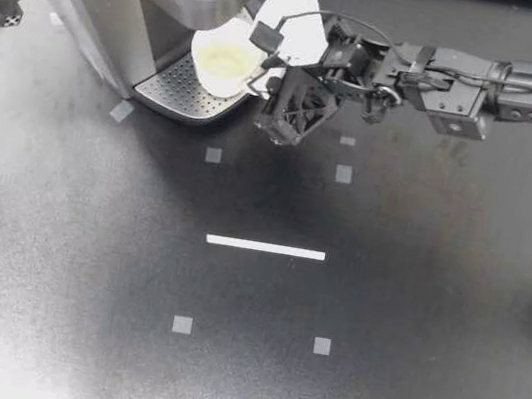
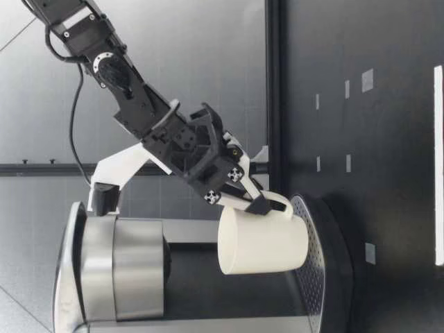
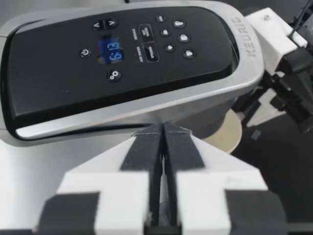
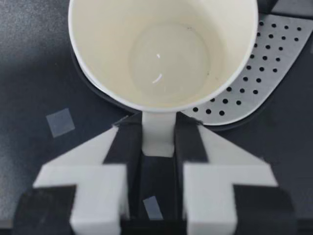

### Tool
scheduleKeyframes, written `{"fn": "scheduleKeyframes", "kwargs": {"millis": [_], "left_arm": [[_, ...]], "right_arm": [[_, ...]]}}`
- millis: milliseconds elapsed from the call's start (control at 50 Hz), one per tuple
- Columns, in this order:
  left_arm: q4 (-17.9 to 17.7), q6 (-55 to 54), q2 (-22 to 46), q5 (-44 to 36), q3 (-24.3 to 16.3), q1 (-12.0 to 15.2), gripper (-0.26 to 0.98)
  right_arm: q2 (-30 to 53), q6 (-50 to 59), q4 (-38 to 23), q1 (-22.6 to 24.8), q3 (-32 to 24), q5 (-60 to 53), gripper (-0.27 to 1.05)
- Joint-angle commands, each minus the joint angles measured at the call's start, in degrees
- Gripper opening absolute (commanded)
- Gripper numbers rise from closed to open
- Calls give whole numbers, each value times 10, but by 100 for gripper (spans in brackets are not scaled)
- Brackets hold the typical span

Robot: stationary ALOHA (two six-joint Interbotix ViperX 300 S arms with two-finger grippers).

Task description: Place the coffee capsule inside the capsule container, then place the cup onto the center of the cup tray.

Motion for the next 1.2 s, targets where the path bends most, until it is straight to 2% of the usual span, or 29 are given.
{"fn": "scheduleKeyframes", "kwargs": {"millis": [0,480,640,960,1180], "left_arm": [[3,-1,-3,-4,-5,0,5],[3,-3,-8,-4,1,0,5],[3,-7,-11,-4,5,-2,5],[3,-13,-25,-10,13,0,5],[4,-13,-25,-47,22,-2,5]], "right_arm": [[-10,-2,-1,-4,-17,-11,22],[7,-1,-1,-4,-29,-26,25],[12,-1,-1,-4,-37,-24,34],[11,3,-1,-4,-41,-24,63],[-11,4,-1,-4,-34,-24,66]]}}
